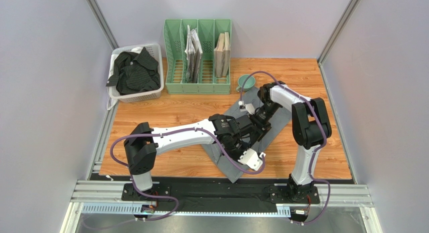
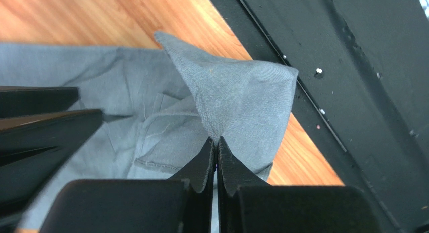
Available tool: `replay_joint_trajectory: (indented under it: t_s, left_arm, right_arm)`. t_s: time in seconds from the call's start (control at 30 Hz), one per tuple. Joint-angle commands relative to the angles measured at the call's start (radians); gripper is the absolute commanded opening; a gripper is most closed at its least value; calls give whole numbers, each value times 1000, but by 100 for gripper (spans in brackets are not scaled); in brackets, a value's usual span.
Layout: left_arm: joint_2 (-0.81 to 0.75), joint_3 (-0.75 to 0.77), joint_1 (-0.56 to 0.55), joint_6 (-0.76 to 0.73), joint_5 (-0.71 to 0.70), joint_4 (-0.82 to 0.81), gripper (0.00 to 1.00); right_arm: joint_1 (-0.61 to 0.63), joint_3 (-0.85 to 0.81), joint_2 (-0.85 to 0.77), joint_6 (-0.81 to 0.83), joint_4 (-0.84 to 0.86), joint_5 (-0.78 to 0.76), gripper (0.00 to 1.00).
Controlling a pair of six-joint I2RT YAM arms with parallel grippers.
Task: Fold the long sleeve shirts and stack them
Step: Fold the shirt
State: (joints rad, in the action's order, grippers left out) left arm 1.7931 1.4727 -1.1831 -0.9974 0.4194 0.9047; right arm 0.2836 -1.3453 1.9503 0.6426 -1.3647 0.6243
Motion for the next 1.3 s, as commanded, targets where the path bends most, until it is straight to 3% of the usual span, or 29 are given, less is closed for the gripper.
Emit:
replay_joint_trajectory:
  t_s: [0.0, 0.13, 0.17, 0.2, 0.27, 0.4, 0.53, 0.73, 0.87, 1.0, 1.07, 1.13, 1.27]
  left_arm:
    - [-87, -32, -3, 269, -44, -62, 0]
    - [-184, -147, -3, 388, -71, -157, 2]
    - [-201, -202, -3, 390, -67, -182, 6]
    - [-216, -224, -3, 390, -64, -216, 19]
    - [-241, -264, -3, 388, -59, -237, 22]
    - [-273, -307, -1, 401, -76, -276, 35]
    - [-374, -367, 20, 408, -28, -294, 46]
    - [-529, -445, 164, 416, 37, -294, 56]
    - [-635, -534, 214, 327, 24, -288, 62]
    - [-669, -580, 227, 289, -1, -314, 70]
    - [-637, -565, 232, 296, -7, -335, 74]
    - [-574, -495, 240, 275, 71, -313, 74]
    - [-460, -394, 240, 157, 189, -274, 75]
  right_arm:
    - [-78, -92, -53, 12, -300, 115, 64]
    - [-78, -81, -10, 25, -297, 169, 63]
    - [-77, -84, 13, 23, -295, 202, 56]
    - [-72, -84, 48, 14, -290, 225, 53]
    - [-58, -83, 78, -26, -249, 282, 44]
    - [51, -63, 90, -131, -113, 273, 35]
    - [147, -61, 87, -182, -30, 302, 33]
    - [233, -81, 105, -179, -10, 365, 33]
    - [270, -126, 93, -192, 9, 368, 29]
    - [241, -144, 27, -207, 10, 304, 32]
    - [185, -120, -11, -208, 16, 264, 40]
    - [140, -86, -71, -216, 21, 241, 48]
    - [-15, -35, -122, -231, 33, 198, 54]
